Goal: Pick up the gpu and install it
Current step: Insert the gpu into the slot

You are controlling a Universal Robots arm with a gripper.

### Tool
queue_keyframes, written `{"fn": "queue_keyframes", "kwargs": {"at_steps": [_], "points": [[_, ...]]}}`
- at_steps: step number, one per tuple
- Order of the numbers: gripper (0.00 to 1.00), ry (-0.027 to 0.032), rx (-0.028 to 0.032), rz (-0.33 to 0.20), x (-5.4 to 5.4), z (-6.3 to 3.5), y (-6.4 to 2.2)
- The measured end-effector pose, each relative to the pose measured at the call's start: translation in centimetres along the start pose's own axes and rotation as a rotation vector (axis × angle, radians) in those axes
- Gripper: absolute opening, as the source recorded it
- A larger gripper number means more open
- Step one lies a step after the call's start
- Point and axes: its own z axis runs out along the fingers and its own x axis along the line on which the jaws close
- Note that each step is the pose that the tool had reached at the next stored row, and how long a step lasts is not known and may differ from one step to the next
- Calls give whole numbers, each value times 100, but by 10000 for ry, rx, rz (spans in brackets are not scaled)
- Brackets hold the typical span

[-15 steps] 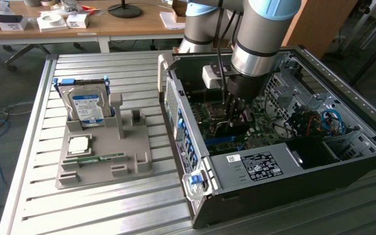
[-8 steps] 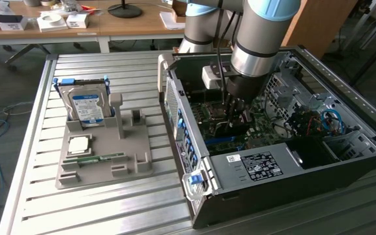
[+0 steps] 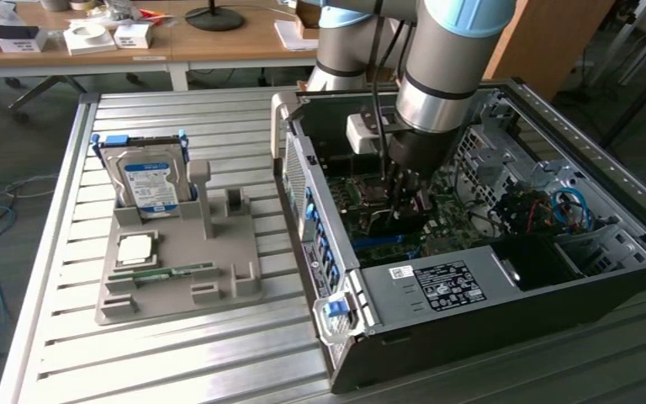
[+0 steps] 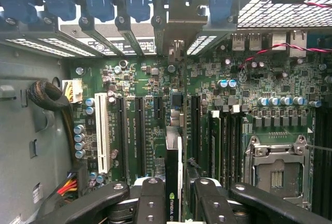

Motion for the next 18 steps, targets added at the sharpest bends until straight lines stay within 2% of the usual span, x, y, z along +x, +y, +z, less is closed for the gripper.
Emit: {"fn": "queue_keyframes", "kwargs": {"at_steps": [18], "points": [[26, 0, 0, 2, 0, 13, -6]]}}
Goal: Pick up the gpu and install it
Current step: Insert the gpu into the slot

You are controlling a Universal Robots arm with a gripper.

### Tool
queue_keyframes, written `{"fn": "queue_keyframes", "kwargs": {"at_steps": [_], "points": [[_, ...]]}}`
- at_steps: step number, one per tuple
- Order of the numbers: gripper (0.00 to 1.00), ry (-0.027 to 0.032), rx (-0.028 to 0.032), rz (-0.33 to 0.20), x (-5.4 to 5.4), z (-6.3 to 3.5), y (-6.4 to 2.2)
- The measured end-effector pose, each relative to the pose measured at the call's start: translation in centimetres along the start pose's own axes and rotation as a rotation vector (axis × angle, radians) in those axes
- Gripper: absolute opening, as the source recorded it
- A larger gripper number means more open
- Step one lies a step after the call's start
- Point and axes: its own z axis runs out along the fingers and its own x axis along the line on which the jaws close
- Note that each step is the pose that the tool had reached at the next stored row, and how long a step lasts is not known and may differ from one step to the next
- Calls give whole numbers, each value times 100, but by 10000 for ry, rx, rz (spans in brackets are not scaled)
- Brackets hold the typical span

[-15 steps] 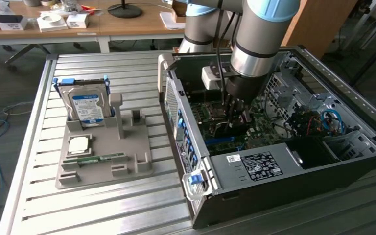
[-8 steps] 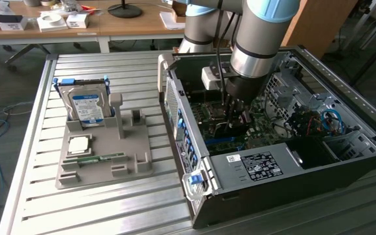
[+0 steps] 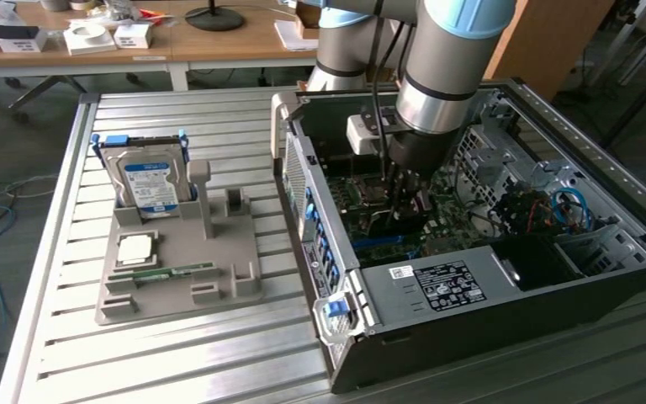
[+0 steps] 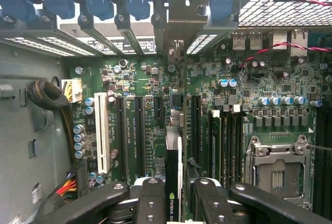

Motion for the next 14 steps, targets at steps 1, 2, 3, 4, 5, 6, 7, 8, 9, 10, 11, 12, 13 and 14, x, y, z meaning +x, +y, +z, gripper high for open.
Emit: {"fn": "queue_keyframes", "kwargs": {"at_steps": [1, 2, 3, 4, 5, 6, 7, 8, 9, 10, 11, 12, 13, 14], "points": [[26, 1, 0, 0, 0, 0, 0], [26, 1, 0, -2, 0, -1, -1], [26, 1, 0, -2, 0, -1, -1], [26, 0, 6, -3, 0, 0, -1], [26, -2, 26, -6, 0, 0, 0], [26, -3, 43, -11, -1, 1, 1], [26, -3, 51, -13, 0, 0, 1], [26, -2, 52, -14, 0, 0, 1], [26, -2, 53, -11, 0, 0, 3], [26, -2, 53, -11, 0, 0, 6], [26, -2, 53, -11, 0, 0, 8], [26, -2, 53, -11, 0, 0, 9], [26, -2, 53, -9, 0, 0, 13], [26, -3, 53, -10, 1, 0, 14]]}}
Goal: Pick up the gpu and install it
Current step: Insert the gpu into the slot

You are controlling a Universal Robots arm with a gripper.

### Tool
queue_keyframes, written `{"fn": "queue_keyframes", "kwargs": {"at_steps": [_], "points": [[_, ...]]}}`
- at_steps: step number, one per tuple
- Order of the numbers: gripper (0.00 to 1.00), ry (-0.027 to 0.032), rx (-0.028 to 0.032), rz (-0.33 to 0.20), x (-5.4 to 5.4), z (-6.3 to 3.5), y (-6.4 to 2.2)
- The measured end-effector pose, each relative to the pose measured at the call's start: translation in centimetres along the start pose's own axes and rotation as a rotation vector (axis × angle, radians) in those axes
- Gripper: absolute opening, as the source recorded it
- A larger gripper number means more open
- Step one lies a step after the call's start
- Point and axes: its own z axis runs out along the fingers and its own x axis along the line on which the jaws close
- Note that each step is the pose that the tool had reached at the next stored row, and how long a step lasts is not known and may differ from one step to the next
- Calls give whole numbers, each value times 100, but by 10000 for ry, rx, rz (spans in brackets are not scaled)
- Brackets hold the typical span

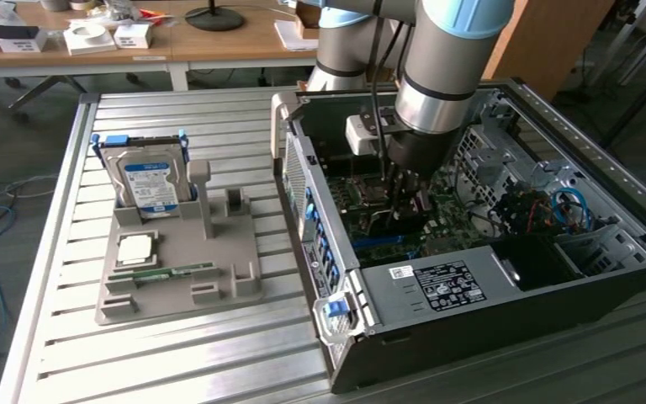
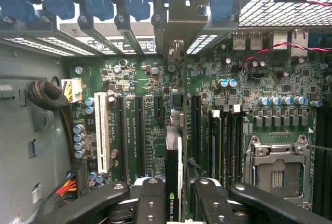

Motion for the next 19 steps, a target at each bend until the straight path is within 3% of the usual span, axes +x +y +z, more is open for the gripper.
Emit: {"fn": "queue_keyframes", "kwargs": {"at_steps": [19], "points": [[26, 0, 0, -1, 0, 21, -6]]}}
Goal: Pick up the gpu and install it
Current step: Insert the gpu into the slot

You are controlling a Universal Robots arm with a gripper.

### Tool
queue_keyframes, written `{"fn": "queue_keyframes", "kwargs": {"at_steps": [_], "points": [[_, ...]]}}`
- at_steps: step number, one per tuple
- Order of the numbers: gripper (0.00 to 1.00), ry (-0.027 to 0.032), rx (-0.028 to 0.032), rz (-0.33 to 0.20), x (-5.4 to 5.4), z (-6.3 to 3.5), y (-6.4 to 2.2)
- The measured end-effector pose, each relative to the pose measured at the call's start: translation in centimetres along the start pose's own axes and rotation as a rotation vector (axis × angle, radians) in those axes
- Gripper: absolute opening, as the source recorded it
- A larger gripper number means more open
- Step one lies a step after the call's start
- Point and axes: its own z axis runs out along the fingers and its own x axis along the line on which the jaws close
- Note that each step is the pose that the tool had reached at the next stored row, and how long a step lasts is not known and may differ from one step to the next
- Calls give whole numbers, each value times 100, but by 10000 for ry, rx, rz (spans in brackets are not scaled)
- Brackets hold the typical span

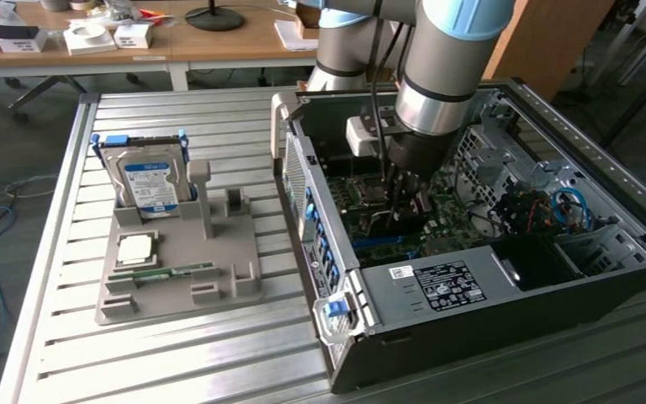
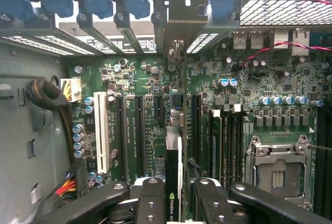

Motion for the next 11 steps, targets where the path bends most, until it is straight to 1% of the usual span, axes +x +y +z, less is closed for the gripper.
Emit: {"fn": "queue_keyframes", "kwargs": {"at_steps": [11], "points": [[26, -5, 0, 0, 0, 7, 0]]}}
